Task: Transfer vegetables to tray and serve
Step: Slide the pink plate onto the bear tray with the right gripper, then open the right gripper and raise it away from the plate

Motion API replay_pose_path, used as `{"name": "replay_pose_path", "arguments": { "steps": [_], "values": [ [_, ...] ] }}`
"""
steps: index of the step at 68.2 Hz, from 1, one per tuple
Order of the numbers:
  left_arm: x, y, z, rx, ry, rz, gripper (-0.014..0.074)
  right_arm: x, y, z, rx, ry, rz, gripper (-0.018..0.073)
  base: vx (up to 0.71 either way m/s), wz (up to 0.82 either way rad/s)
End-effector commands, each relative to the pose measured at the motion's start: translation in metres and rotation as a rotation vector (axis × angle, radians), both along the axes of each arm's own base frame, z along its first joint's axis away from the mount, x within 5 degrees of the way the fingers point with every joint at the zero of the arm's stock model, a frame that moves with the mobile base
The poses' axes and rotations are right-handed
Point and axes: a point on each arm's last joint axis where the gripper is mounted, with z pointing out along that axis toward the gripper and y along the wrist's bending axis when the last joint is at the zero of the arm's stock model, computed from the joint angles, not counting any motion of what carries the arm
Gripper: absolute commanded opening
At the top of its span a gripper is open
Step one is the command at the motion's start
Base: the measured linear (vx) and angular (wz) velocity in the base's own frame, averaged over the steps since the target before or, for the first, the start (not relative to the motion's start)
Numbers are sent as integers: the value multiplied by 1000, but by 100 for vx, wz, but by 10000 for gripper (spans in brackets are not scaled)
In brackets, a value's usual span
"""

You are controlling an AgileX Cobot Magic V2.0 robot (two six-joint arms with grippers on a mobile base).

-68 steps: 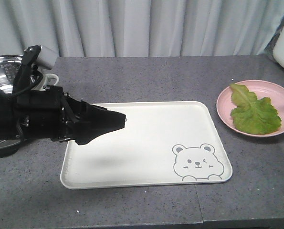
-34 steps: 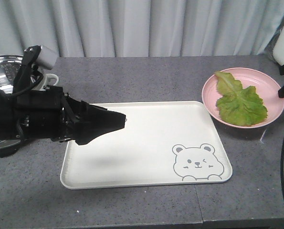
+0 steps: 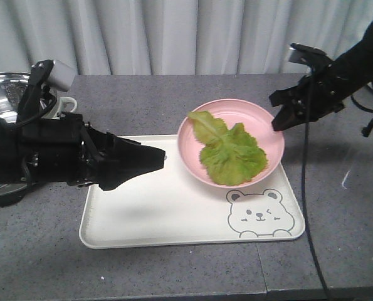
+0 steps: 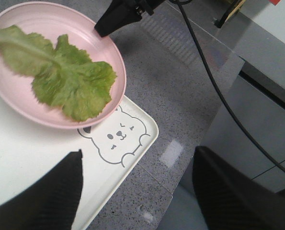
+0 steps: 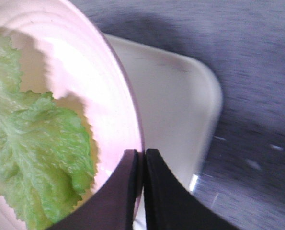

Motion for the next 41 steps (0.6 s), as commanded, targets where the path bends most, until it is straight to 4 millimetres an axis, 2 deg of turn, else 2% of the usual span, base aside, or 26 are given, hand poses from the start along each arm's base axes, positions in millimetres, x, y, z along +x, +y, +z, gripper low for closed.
{"name": "replay_pose_path", "arguments": {
  "steps": [1,9,17,25,36,41],
  "values": [
    [-4,-1,16,-71,-22,8,482,-19,29,37,24,-52,95,-4,0,0],
    [-4,-1,16,-71,-22,8,482,-25,58,35,-17,-50,169,-4,0,0],
    [-4,-1,16,-71,-22,8,482,-31,77,33,-66,-44,204,-4,0,0],
    [-4,-1,16,-71,-22,8,482,-33,87,29,-111,-38,223,-4,0,0],
    [-4,-1,16,-71,-22,8,482,-27,90,14,-126,0,219,4,0,0],
    [-4,-1,16,-71,-22,8,482,-25,90,8,-126,22,206,34,0,0]
  ]
}}
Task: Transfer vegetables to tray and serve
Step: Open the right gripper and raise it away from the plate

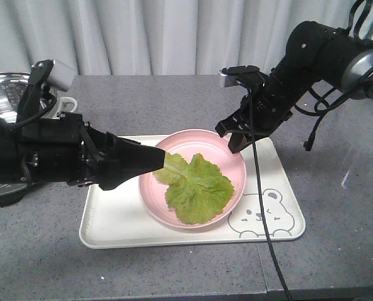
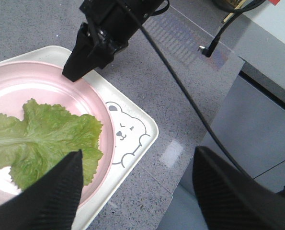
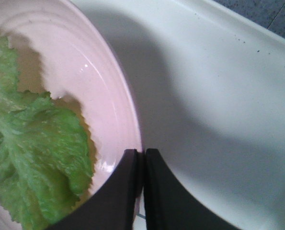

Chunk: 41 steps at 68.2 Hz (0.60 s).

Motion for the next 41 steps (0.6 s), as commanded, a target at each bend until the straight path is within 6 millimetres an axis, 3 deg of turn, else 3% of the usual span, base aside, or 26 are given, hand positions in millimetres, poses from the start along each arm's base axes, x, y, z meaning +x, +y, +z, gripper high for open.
{"name": "replay_pose_path", "arguments": {
  "steps": [1,24,31,41],
  "values": [
    [-4,0,16,-70,-22,8,482,-8,0,23,27,-4,-2,41,0,0],
    [-4,0,16,-70,-22,8,482,-8,-3,23,-9,-12,-7,368,0,0],
    [-4,0,16,-70,-22,8,482,-16,-7,42,-17,-59,-22,372,0,0],
    [-4,0,16,-70,-22,8,482,-38,-17,87,-24,-162,-84,345,0,0]
  ]
}}
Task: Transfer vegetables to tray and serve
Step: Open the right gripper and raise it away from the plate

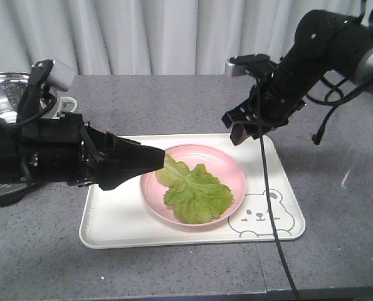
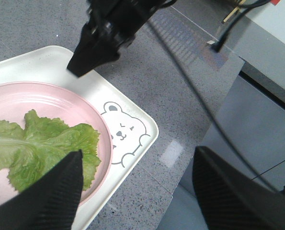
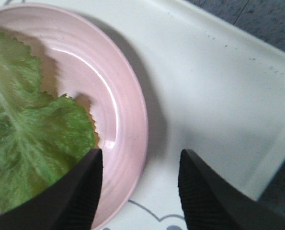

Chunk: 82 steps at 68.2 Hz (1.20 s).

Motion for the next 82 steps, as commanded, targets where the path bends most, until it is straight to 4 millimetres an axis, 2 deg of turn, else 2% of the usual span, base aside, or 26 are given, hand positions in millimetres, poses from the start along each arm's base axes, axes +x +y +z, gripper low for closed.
{"name": "replay_pose_path", "arguments": {
  "steps": [1,7,15,31,45,58,65,70,82],
  "values": [
    [-4,0,16,-70,-22,8,482,-30,-9,62,18,-102,-37,342,0,0],
    [-4,0,16,-70,-22,8,482,-48,-16,89,33,-154,-101,321,0,0],
    [-4,0,16,-70,-22,8,482,-81,-24,102,59,-200,-134,308,0,0],
    [-4,0,16,-70,-22,8,482,-155,-46,83,51,-273,-173,308,0,0],
    [-4,0,16,-70,-22,8,482,-204,-60,64,36,-295,-180,308,0,0],
    [-3,0,16,-70,-23,12,482,-232,-67,42,36,-295,-186,308,0,0],
    [-5,0,15,-54,-26,-7,482,-241,-70,31,36,-300,-190,308,0,0],
    [-6,2,14,1,-53,-9,482,-241,-72,26,23,-329,-192,308,0,0],
    [-15,14,17,105,-61,57,482,-230,-84,31,18,-425,-304,308,0,0]
  ]
}}
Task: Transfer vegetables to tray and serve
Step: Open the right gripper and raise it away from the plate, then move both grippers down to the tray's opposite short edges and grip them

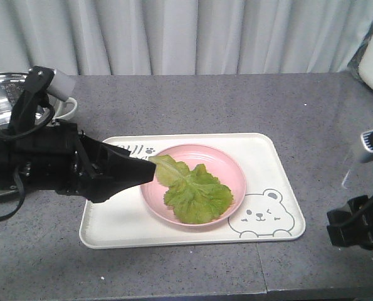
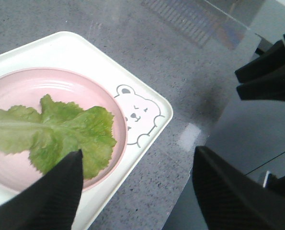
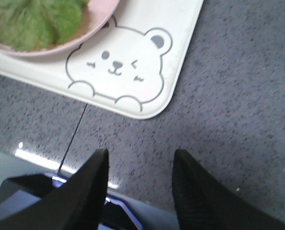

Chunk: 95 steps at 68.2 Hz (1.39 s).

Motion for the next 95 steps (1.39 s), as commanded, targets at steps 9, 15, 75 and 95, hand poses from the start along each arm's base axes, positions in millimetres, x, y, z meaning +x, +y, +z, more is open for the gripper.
{"name": "replay_pose_path", "arguments": {
  "steps": [9,15,75,95],
  "values": [
    [-16,26,21,90,-27,166,482,20,-28,6,29,-70,-161,308,0,0],
    [-19,43,19,193,-6,255,482,30,-34,0,74,10,-169,308,0,0],
    [15,50,-51,382,372,434,480,107,-28,-48,174,299,-15,308,0,0],
    [38,43,-81,409,442,441,480,119,-24,-61,203,293,39,308,0,0]
  ]
}}
